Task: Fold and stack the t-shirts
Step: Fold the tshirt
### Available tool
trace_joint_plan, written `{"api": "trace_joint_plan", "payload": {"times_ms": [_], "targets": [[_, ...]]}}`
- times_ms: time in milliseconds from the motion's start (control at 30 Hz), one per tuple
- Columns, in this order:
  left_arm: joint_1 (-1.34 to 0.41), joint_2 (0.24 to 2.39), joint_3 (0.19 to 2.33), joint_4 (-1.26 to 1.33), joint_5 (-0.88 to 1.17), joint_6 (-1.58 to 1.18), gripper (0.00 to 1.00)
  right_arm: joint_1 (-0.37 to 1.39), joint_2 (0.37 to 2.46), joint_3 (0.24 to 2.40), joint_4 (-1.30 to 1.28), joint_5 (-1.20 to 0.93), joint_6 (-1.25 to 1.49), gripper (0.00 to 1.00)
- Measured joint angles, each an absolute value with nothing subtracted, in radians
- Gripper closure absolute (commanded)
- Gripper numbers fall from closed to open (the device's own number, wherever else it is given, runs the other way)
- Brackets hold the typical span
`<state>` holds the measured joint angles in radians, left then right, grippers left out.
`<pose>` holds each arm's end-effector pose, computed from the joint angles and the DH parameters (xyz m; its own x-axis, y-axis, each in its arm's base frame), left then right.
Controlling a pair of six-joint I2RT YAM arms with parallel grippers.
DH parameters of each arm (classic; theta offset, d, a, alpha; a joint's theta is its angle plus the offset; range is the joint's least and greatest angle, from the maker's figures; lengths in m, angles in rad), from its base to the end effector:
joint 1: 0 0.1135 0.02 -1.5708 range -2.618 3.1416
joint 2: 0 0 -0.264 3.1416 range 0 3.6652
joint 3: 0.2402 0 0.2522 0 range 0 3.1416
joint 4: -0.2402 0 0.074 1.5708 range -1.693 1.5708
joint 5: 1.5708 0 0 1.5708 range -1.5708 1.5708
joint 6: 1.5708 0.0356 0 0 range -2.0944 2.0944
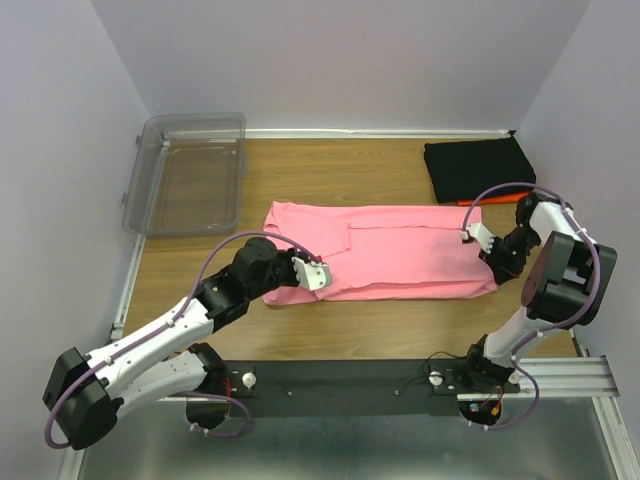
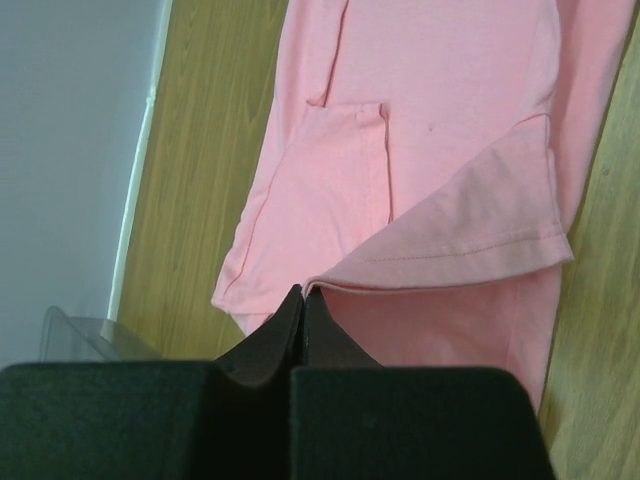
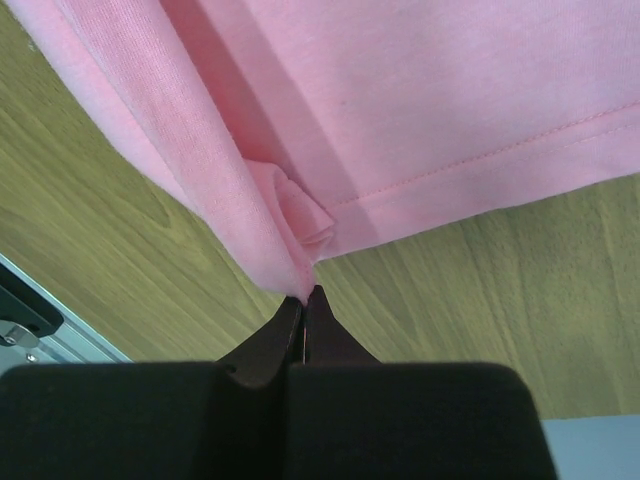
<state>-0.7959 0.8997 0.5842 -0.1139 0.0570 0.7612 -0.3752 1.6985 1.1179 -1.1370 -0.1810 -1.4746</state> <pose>0.1433 -0.1493 0.2557 0.3062 0.6717 -0.6746 0.7436 0.2737 0.6100 0.2586 -0.0950 0.1833 -0.4716 -0.8666 -0.1632 -0.8792 0.4478 0.1627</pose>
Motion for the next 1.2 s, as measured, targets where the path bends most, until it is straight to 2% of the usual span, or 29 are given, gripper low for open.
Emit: {"api": "trace_joint_plan", "payload": {"times_ms": [1200], "targets": [[-0.665,1.042,0.662,-0.002,0.098,0.84,1.0,-0.389,1.787,1.241,-1.135,-0.233,-1.447,0.99]]}}
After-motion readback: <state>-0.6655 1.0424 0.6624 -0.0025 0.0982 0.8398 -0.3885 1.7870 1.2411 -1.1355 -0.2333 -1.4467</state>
